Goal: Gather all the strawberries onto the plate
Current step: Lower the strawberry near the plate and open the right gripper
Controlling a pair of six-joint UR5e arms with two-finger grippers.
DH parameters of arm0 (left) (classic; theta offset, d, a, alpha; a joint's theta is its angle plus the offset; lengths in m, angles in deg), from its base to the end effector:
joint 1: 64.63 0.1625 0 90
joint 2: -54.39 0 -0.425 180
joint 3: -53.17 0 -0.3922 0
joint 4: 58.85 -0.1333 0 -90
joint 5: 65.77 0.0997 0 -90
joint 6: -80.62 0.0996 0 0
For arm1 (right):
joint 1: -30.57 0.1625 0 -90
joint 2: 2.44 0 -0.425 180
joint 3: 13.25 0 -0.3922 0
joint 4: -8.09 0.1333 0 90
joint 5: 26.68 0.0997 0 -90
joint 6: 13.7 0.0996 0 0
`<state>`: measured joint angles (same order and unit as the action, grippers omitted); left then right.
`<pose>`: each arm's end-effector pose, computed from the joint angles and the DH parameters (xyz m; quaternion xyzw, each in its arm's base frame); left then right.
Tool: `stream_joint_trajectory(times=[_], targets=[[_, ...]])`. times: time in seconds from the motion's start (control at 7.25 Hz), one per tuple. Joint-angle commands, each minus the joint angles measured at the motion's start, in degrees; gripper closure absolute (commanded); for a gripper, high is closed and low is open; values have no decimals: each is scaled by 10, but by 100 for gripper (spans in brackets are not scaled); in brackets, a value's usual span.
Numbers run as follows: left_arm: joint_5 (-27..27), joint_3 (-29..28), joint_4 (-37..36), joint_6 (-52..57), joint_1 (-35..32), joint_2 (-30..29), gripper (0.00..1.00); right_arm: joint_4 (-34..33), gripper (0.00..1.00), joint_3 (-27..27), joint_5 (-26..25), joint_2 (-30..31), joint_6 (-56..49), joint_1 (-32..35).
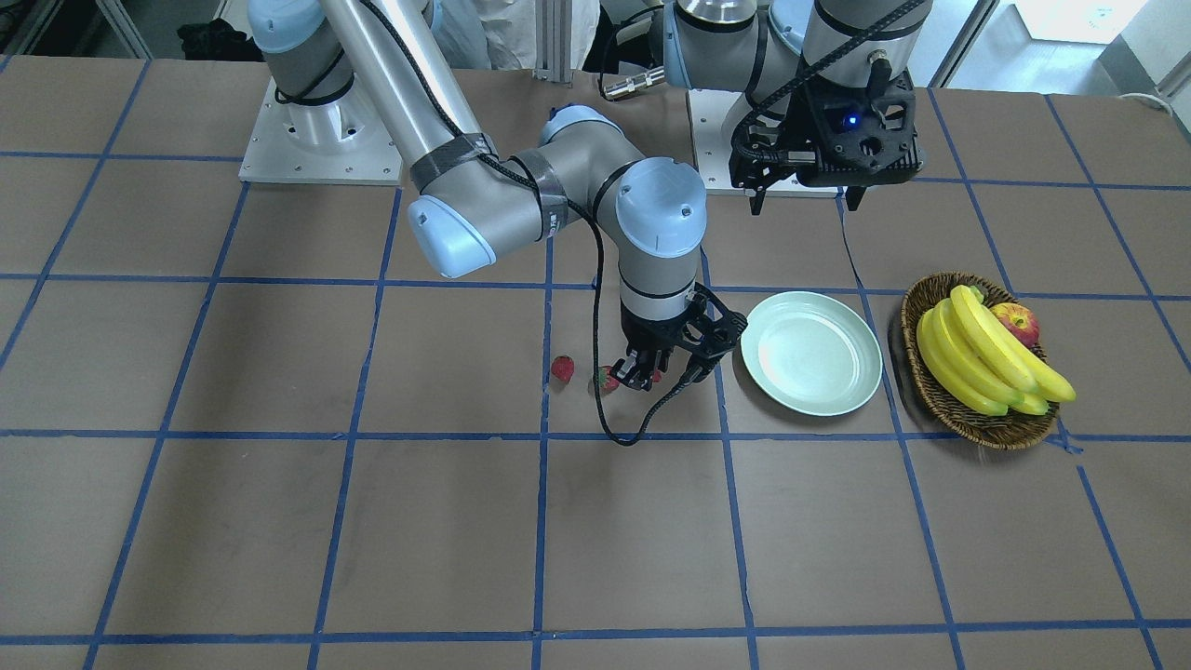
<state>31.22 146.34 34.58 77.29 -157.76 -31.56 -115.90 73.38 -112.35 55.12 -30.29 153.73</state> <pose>-0.1460 -0.4500 0.4893 -0.0004 0.9979 0.0187 0.0621 0.4891 -0.4911 0.2402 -0.4214 0.9051 -0.0370 0.0435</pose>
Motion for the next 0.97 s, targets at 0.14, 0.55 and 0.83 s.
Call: stream_joint_trajectory(times=[0.14, 0.55, 0.83], targets=[[0, -1, 16, 26, 20, 7, 0, 0, 100, 3, 10, -10, 1, 2], [1, -1, 23, 31, 27, 11, 0, 0, 100, 5, 35, -22, 1, 8], [9, 0, 25, 31, 28, 11, 0, 1, 80, 16, 35, -26, 0, 9]])
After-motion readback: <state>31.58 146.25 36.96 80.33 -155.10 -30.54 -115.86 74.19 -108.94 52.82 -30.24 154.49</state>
